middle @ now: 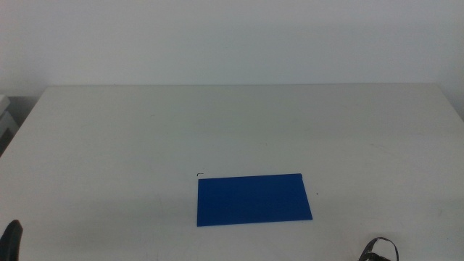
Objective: Use one arm to grab the shoe from the table and place it on the mat.
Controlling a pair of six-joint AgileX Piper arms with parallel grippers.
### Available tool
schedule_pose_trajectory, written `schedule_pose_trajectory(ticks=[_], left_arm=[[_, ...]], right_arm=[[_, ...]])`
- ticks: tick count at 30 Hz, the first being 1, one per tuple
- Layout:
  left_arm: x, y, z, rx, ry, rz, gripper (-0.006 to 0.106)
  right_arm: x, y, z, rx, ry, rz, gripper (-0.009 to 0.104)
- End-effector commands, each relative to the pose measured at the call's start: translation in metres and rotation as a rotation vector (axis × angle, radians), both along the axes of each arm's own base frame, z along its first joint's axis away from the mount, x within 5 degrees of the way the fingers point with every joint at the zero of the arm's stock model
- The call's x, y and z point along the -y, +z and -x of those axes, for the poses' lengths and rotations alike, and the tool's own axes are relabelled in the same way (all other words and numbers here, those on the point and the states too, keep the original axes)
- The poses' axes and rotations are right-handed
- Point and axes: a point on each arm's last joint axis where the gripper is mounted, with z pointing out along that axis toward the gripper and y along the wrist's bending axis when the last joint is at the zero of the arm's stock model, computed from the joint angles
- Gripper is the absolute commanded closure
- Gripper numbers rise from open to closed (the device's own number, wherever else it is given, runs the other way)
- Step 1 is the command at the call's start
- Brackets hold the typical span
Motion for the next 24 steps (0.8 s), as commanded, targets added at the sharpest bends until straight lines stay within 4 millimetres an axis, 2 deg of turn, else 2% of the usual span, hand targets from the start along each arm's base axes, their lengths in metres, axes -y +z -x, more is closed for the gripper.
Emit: schedule_pose_trajectory(ticks=[1, 7, 15, 19, 24], left_arm=[[0.001, 0.006, 0.000, 0.084, -0.010, 0.012, 0.007], [0.001, 0.006, 0.000, 0.084, -0.010, 0.012, 0.007], [0.001, 0.006, 0.000, 0.084, -0.010, 0.012, 0.007], [0.001, 0.006, 0.000, 0.084, -0.010, 0.012, 0.007], [0.001, 0.006, 0.000, 0.084, -0.010, 0.012, 0.007]], right_arm=[[0.000, 0.022, 0.004, 0.128, -0.003, 0.012, 0.003], [0.001, 0.053, 0.009, 0.130, -0.005, 0.013, 0.003], [0.000, 0.093, 0.001, 0.022, -0.005, 0.012, 0.003], [0.000, 0.120, -0.009, -0.099, -0.009, -0.018, 0.003], [0.000, 0.160, -0.019, -0.315, -0.056, -0.182, 0.003]])
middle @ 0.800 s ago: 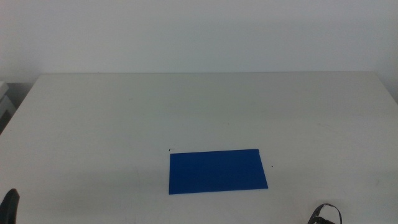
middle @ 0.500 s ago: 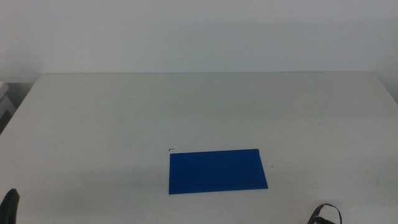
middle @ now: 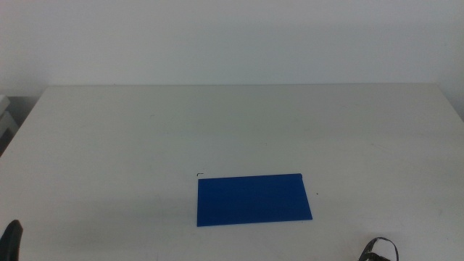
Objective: Use one arm to grab the shoe from the table and place it on the mat.
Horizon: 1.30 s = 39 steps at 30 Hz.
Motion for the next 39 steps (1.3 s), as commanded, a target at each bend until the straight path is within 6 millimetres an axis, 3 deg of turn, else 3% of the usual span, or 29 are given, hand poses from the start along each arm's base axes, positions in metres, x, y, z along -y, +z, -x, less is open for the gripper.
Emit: schedule_pose_trajectory(ticks=[1, 7, 12, 16, 21, 29, 39], left_arm=[[0.001, 0.006, 0.000, 0.084, -0.010, 0.012, 0.007], [0.001, 0.006, 0.000, 0.084, -0.010, 0.012, 0.007], [0.001, 0.006, 0.000, 0.084, -0.010, 0.012, 0.007], [0.001, 0.006, 0.000, 0.084, -0.010, 0.012, 0.007], [0.001, 0.006, 0.000, 0.084, -0.010, 0.012, 0.007], [0.001, 0.006, 0.000, 0.084, -0.010, 0.012, 0.007], [0.001, 0.006, 0.000, 0.084, -0.010, 0.012, 0.007]], right_arm=[[0.000, 0.031, -0.009, -0.019, -0.039, -0.063, 0.003], [-0.003, 0.069, -0.030, -0.213, -0.072, -0.155, 0.003], [-0.007, 0.085, -0.046, -0.408, -0.104, -0.242, 0.003], [-0.011, 0.085, -0.060, -0.500, -0.155, -0.326, 0.003], [-0.027, 0.078, -0.073, -0.581, -0.154, -0.416, 0.003], [-0.062, 0.058, -0.089, -0.664, -0.198, -0.340, 0.003], [-0.100, 0.001, -0.086, -0.802, -0.201, -0.162, 0.003]])
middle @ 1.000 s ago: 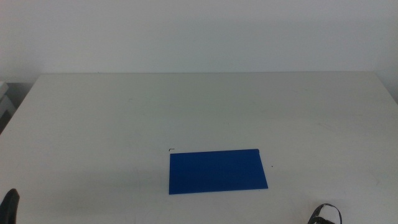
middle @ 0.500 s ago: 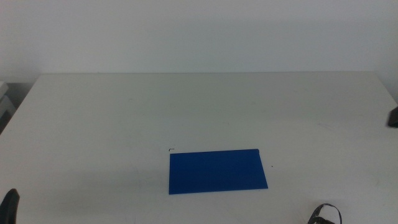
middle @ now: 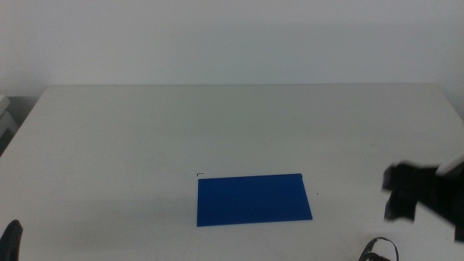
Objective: Use one arm to grab the shoe from the table and place it on the mat.
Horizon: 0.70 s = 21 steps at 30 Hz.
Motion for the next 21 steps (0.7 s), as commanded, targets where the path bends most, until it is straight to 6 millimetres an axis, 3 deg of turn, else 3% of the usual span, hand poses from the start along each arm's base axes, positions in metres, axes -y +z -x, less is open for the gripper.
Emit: schedule_pose_trajectory(ticks=[1, 8, 21], left_arm=[[0.001, 0.006, 0.000, 0.084, -0.010, 0.011, 0.007], [0.001, 0.006, 0.000, 0.084, -0.010, 0.011, 0.007], [0.001, 0.006, 0.000, 0.084, -0.010, 0.011, 0.007]], right_arm=[[0.001, -0.005, 0.003, -0.021, -0.007, 0.061, 0.003], [-0.016, -0.039, 0.010, -0.110, -0.093, 0.073, 0.003], [-0.025, -0.063, 0.003, -0.089, -0.191, 0.068, 0.003]])
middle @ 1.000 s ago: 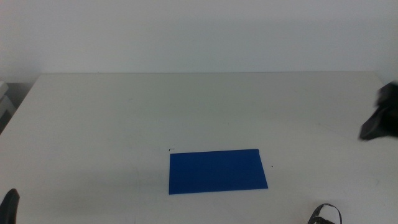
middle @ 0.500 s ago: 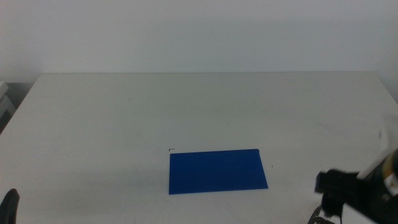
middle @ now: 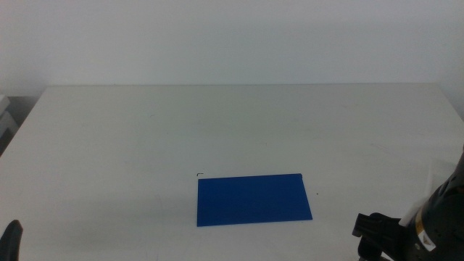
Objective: Use one arm to grab the shoe from the table and place it on the mat.
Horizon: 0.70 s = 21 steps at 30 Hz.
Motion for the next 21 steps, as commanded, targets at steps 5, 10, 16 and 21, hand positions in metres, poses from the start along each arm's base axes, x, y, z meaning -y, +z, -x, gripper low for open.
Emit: schedule_pose_trajectory(ticks=[5, 10, 16, 21], left_arm=[[0.001, 0.006, 0.000, 0.084, -0.010, 0.011, 0.007], [0.001, 0.006, 0.000, 0.085, -0.010, 0.011, 0.007], [0.001, 0.006, 0.000, 0.085, -0.010, 0.011, 0.007], [0.001, 0.006, 0.000, 0.085, -0.010, 0.011, 0.007]], right_arm=[[-0.004, -0.004, -0.009, 0.104, -0.123, -0.077, 0.003], [-0.010, -0.016, -0.015, 0.072, -0.155, -0.043, 0.003], [-0.018, -0.029, -0.022, 0.061, -0.144, -0.045, 0.003], [-0.017, -0.050, -0.017, 0.037, -0.132, -0.058, 0.003]])
